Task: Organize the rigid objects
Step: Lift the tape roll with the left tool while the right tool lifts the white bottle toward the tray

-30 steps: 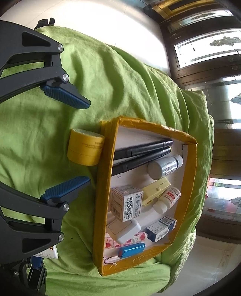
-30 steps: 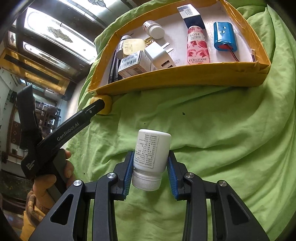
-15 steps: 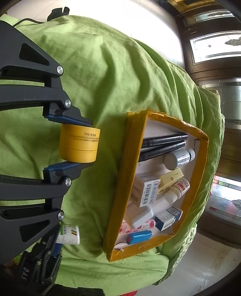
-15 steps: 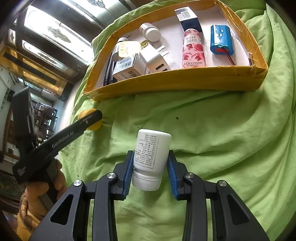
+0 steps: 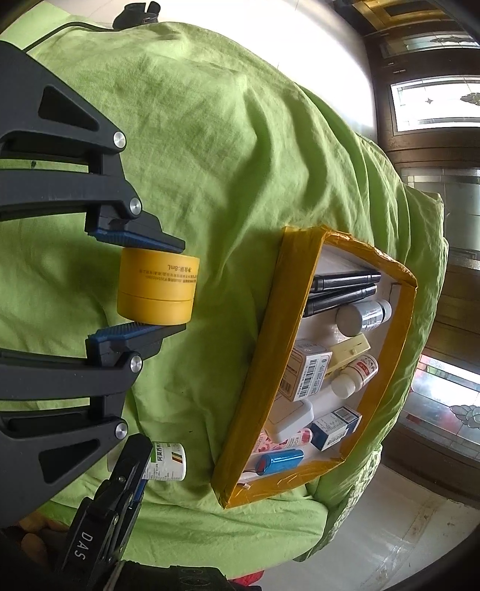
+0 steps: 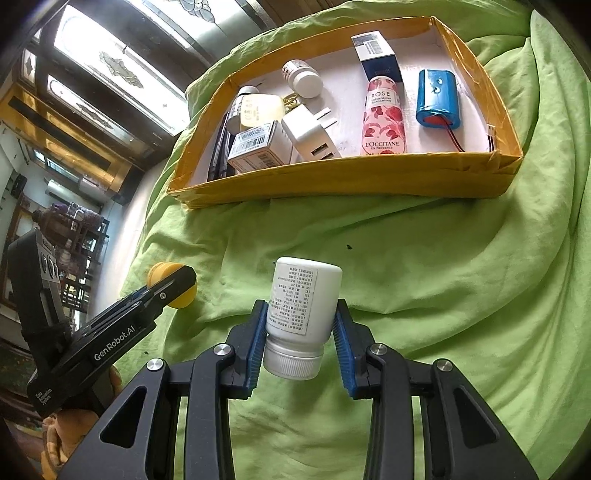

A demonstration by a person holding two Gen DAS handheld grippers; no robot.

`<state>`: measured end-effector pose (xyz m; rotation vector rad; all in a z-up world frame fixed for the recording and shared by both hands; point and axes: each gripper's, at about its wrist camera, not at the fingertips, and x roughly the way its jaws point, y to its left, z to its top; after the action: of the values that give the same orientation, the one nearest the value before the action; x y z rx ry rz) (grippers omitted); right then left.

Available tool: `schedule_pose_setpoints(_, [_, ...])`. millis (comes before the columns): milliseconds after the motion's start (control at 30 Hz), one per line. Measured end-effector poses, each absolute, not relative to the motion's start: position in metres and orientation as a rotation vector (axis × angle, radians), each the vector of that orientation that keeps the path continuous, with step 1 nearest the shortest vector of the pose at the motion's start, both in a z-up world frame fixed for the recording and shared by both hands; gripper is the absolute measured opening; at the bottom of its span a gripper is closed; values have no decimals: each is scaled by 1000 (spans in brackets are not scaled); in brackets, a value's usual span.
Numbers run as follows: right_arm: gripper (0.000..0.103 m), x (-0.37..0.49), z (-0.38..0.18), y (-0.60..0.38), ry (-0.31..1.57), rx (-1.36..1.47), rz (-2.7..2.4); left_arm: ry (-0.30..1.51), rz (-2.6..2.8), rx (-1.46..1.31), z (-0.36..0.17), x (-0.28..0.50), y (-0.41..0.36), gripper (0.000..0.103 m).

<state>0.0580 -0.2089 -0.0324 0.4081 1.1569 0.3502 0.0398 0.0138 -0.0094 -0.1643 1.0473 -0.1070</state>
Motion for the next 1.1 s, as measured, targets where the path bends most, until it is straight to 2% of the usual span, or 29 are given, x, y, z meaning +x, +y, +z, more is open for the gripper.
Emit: schedule_pose_setpoints(1100, [31,59,-33,-206,1146,366,335,992,-99,-133,-1,38,11,32])
